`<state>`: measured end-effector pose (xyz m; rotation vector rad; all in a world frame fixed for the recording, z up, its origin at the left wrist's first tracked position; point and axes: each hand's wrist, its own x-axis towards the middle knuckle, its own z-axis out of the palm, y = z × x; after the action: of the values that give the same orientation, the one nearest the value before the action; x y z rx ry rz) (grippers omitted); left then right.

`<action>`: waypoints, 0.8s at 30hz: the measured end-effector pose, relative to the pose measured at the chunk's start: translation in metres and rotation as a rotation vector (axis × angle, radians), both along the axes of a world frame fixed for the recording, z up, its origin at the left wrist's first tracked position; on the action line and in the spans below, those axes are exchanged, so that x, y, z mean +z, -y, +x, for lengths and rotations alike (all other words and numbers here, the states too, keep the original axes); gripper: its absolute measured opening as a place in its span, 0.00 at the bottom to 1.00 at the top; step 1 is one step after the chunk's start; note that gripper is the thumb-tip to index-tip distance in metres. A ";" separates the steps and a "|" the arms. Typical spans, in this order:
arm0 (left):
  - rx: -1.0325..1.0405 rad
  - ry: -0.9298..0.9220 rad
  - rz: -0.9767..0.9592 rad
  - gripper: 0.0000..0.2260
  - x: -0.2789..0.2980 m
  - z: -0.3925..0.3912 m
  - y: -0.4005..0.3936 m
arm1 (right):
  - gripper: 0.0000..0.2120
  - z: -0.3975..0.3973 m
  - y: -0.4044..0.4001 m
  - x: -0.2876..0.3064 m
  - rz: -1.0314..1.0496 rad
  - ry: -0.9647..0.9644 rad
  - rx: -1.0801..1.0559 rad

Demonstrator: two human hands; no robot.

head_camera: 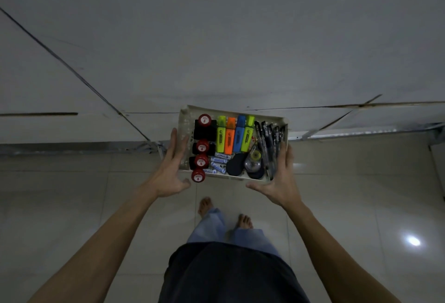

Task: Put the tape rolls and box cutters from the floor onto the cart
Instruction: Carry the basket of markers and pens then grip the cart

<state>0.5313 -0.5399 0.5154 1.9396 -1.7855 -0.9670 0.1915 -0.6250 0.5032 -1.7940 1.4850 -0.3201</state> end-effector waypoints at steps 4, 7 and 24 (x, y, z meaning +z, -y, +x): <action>0.085 -0.011 -0.072 0.58 -0.016 -0.007 0.002 | 0.69 0.005 0.002 -0.005 -0.069 -0.032 -0.015; 0.174 -0.040 -0.086 0.52 -0.029 -0.013 0.000 | 0.67 0.002 0.006 -0.007 -0.081 -0.024 -0.010; 0.277 0.072 -0.077 0.51 -0.045 -0.045 0.006 | 0.63 -0.012 0.076 0.005 -0.116 -0.090 0.201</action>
<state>0.4866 -0.5459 0.4708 2.1250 -1.5121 -0.7339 0.1792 -0.7007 0.5084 -2.0558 1.3558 -0.2304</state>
